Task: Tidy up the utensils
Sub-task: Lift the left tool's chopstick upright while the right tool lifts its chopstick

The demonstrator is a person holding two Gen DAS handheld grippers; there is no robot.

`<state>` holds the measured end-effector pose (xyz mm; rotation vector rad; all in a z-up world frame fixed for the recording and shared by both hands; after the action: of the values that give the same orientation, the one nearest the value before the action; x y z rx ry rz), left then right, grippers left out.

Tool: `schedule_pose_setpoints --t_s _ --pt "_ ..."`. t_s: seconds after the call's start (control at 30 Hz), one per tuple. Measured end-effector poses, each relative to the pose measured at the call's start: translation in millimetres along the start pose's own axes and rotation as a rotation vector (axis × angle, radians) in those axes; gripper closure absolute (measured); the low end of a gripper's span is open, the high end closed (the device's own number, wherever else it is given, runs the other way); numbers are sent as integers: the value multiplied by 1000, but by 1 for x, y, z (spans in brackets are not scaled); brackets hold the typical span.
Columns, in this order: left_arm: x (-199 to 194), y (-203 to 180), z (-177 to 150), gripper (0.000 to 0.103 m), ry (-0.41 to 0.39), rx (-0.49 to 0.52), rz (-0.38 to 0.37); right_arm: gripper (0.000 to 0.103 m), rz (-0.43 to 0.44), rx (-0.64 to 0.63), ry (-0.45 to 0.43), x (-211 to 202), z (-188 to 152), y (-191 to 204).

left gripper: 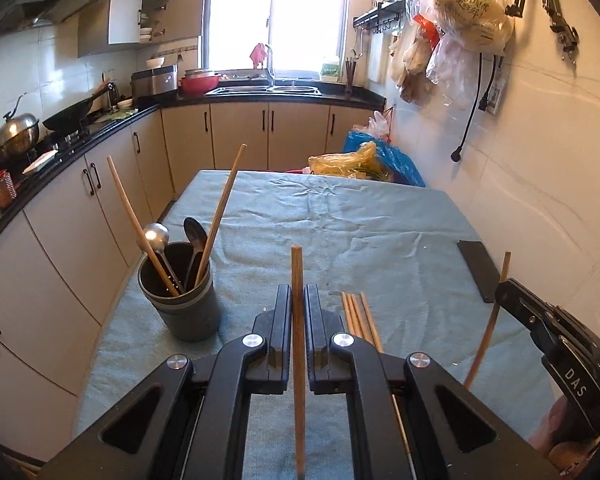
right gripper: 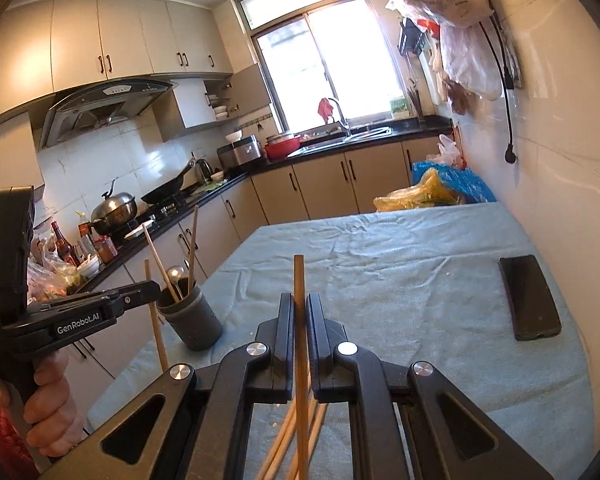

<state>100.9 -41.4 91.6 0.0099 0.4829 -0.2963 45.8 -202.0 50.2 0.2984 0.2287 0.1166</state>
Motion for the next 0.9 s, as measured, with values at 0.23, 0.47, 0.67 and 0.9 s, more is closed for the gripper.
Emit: schedule_pose_setpoints --t_s 0.23,0.47,0.67,0.9 --pt "-6 4 0 97 0 -11 -3 96 5 -3 -5 -3 1 4" --pt "-12 8 1 97 -2 -23 -2 96 7 -19 -16 -5 3 9" --pt "-17 10 3 97 -7 -24 -8 96 16 -30 -25 -9 5 15" --pt "-25 12 7 97 -17 -28 -10 96 25 -40 -37 -13 11 18"
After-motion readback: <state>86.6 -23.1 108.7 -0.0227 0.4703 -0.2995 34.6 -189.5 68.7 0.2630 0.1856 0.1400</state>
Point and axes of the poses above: each gripper's, at about its wrist camera, not at the fingertips, and x roughly the way its jaws point, y to its left, z to its top, the point moved 1 cm from there along x, roughly the way its jaws point, and after that the axes turned 11 degrees about -y, right-handed, at the moved point
